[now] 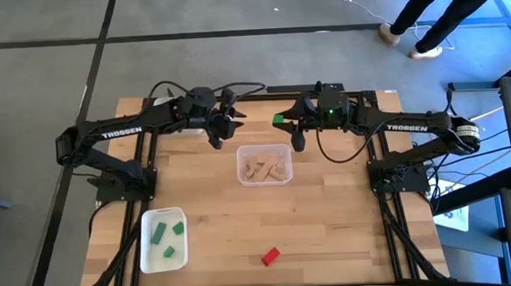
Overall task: Sort & place blocks by color
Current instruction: Put the green block into the white bin
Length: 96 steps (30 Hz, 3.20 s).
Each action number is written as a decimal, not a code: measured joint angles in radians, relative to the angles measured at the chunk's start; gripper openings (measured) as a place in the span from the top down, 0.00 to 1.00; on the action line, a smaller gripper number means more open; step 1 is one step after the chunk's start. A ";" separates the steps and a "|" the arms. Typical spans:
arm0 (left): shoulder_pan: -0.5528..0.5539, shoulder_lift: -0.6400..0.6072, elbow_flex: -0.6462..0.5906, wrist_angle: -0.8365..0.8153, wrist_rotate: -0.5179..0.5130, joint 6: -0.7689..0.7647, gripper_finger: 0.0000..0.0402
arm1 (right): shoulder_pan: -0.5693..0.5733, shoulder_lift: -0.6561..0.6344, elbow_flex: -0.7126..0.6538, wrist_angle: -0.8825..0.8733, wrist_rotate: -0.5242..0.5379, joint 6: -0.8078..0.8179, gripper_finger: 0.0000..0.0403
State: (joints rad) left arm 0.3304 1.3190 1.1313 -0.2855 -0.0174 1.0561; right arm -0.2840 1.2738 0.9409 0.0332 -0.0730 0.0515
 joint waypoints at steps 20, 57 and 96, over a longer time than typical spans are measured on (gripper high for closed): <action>0.000 0.000 0.000 0.001 0.000 -0.001 0.73 | 0.000 0.000 0.000 -0.001 -0.081 0.078 0.68; 0.000 -0.001 0.001 -0.013 -0.101 -0.002 0.73 | 0.000 0.000 0.000 -0.021 -0.113 0.070 0.68; -0.036 -0.001 0.001 -0.042 -0.242 0.284 0.45 | 0.000 0.000 0.000 -0.061 -0.113 0.070 0.68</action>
State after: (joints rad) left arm 0.2941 1.3182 1.1324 -0.3275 -0.2592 1.3403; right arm -0.2840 1.2743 0.9409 -0.0277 -0.1856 0.1215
